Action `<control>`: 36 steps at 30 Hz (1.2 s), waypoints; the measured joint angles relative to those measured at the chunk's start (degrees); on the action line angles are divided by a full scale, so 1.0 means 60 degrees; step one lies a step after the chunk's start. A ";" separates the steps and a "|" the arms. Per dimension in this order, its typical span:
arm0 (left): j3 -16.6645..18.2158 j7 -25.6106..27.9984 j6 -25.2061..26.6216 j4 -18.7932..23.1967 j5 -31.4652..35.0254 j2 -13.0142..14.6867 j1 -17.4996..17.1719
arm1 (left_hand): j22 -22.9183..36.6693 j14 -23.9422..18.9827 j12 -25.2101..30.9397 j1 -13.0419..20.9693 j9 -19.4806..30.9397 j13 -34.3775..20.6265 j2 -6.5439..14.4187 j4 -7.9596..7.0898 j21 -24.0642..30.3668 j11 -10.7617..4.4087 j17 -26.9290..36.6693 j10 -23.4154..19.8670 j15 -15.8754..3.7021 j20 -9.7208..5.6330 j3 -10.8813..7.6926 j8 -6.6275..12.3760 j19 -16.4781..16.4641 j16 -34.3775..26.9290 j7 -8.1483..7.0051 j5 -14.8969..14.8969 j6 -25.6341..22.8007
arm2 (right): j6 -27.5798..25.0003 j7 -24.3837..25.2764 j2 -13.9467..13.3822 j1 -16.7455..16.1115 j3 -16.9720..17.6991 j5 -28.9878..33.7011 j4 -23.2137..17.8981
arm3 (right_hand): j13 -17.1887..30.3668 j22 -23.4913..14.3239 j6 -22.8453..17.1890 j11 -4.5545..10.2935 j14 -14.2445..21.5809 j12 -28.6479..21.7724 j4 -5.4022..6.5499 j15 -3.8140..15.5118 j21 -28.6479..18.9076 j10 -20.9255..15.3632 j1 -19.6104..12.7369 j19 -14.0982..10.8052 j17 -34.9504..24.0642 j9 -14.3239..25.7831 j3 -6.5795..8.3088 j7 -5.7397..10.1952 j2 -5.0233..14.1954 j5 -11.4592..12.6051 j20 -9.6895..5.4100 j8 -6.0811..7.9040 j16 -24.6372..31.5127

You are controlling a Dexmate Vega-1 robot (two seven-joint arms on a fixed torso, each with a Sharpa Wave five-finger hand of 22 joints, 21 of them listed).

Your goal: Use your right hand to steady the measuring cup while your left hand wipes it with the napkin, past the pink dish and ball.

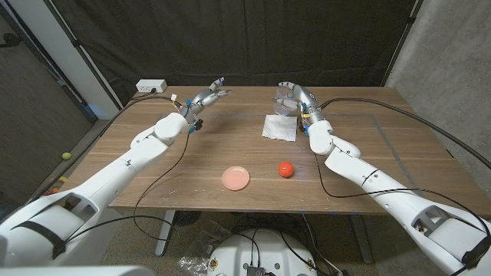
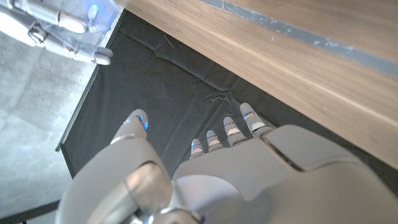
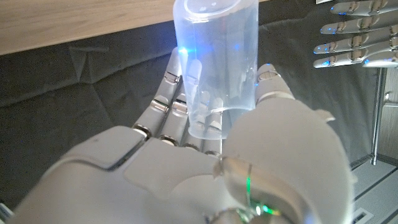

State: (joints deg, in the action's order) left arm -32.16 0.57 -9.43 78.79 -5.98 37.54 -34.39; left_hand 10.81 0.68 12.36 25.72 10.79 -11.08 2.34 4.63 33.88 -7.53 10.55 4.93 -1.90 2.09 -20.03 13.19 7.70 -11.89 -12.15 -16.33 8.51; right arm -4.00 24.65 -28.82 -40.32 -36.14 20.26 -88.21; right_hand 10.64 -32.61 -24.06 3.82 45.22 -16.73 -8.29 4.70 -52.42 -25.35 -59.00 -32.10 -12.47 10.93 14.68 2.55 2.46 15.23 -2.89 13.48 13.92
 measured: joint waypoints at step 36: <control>-0.2290 -0.1518 0.0164 -0.0141 0.4271 -0.0442 0.2638 | -0.0002 -0.1494 0.0241 0.1940 0.0021 0.0001 -0.1245 0.0837 0.0194 0.0130 0.0043 -0.1812 -0.0074 0.0234 0.0267 0.0388 -0.1321 -0.0221 -0.0004 -0.0113 -0.1797 | 0.0419 0.1296 -0.0636 -0.0809 0.0471 0.0078 -0.1281 | 0.0001 -0.0299 -0.0170 0.0019 0.0271 0.0143 0.0014 0.0004 -0.0722 -0.0157 -0.0188 0.0092 -0.0001 0.0023 -0.0014 0.0000 -0.0189 -0.0221 -0.0013 -0.0131 -0.0103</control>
State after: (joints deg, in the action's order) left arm -45.90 -8.54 -8.44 77.94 19.64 34.89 -18.57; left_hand 10.80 -8.28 13.81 37.35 10.92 -11.07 -5.13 9.65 35.04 -6.75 10.81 -5.95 -2.34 3.49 -18.43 15.51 -0.22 -13.22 -12.17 -17.01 -2.27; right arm -1.48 32.43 -32.63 -45.18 -33.31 20.72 -95.89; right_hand 10.65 -34.41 -25.08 3.93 46.85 -15.87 -8.21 4.73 -56.75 -26.29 -60.13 -31.55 -12.48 11.07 14.60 2.55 1.33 13.90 -2.97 12.70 13.30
